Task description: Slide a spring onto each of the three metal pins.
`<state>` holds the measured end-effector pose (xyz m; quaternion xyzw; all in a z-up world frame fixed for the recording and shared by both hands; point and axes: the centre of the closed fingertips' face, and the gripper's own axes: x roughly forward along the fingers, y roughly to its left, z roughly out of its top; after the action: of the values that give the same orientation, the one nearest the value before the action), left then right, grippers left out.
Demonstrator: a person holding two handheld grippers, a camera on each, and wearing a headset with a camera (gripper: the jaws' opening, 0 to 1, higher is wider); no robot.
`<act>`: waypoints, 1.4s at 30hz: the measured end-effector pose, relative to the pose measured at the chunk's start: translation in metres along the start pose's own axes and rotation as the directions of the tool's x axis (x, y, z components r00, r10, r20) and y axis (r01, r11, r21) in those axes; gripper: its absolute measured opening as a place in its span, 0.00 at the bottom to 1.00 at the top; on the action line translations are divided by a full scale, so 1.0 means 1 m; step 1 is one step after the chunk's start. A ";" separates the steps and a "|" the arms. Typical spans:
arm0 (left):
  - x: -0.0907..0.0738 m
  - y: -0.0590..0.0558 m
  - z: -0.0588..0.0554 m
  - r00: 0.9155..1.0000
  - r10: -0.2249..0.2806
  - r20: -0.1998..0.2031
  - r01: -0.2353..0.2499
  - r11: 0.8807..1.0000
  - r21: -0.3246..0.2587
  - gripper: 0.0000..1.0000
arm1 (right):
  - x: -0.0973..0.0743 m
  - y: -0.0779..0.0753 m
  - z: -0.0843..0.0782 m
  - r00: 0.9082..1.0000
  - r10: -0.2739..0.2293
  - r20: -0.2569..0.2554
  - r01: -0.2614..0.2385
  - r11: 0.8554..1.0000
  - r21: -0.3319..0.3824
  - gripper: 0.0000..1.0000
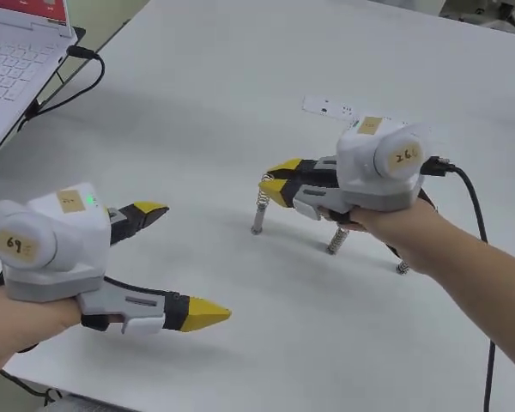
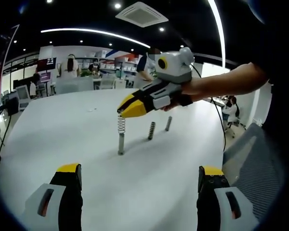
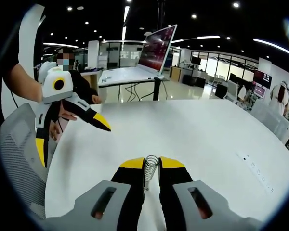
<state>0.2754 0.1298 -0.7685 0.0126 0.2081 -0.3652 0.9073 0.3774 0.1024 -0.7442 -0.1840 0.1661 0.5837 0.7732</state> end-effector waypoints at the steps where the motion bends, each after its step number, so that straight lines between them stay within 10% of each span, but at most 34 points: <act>1: 0.000 0.000 0.000 1.000 0.002 0.000 -0.002 1.000 0.000 0.98 | 0.000 0.000 -0.001 1.000 0.001 -0.002 -0.001 1.000 -0.001 0.08; 42: -0.002 0.004 -0.008 1.000 0.019 -0.012 -0.019 1.000 -0.016 0.98 | 0.023 0.007 -0.061 0.984 0.016 -0.176 -0.017 1.000 -0.004 0.09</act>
<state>0.2741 0.1358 -0.7755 0.0094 0.2161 -0.3549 0.9095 0.3741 0.0942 -0.8087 -0.2356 0.2339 0.5721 0.7500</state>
